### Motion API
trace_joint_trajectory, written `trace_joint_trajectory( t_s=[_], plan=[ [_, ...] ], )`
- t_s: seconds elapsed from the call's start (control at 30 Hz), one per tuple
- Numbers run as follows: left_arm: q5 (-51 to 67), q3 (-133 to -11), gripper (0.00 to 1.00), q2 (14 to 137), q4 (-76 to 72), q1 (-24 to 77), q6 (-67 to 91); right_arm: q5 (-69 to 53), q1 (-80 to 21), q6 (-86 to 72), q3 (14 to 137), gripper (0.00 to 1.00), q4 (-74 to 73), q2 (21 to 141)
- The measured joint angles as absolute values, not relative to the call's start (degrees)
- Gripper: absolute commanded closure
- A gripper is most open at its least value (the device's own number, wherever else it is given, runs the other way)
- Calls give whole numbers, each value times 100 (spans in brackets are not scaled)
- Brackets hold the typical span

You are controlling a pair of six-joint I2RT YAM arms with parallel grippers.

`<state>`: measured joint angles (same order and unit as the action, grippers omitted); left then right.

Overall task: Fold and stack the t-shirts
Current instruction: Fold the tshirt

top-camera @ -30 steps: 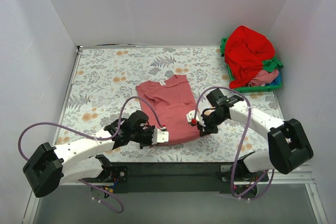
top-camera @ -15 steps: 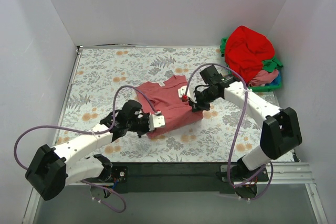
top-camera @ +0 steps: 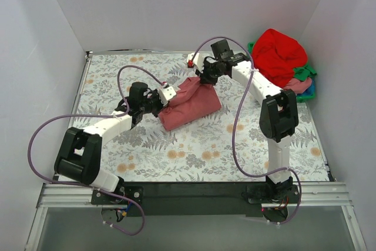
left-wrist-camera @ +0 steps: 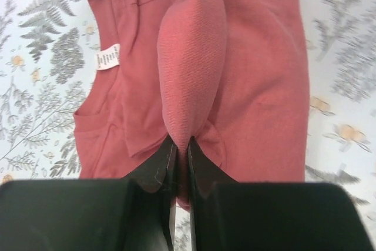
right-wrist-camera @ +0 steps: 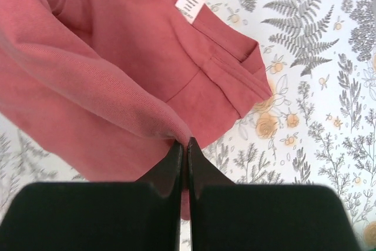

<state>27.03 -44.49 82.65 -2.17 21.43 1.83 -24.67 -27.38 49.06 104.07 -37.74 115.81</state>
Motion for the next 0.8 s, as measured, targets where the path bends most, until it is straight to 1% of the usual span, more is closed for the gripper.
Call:
trace_joint_trajectory(
  t_s=[0.13,0.33,0.63,0.8],
  plan=[
    [2622,-4569,100,8707,-810,1916,440,-2436,-2696,4528,10866,99,-3446,12086],
    [2349,-4582,100,9054,-1328,1721,770,-2434,-2700,4021,11340,99,-3009,12711],
    [1955,-4593,100,9373,-2049,1457,1208,-2233,-2733,3168,11386,99,-1994,13063],
    [1658,-4816,100,9845,-2204,1323,1391,-1737,-2862,2679,11386,99,-1253,13277]
  ],
)
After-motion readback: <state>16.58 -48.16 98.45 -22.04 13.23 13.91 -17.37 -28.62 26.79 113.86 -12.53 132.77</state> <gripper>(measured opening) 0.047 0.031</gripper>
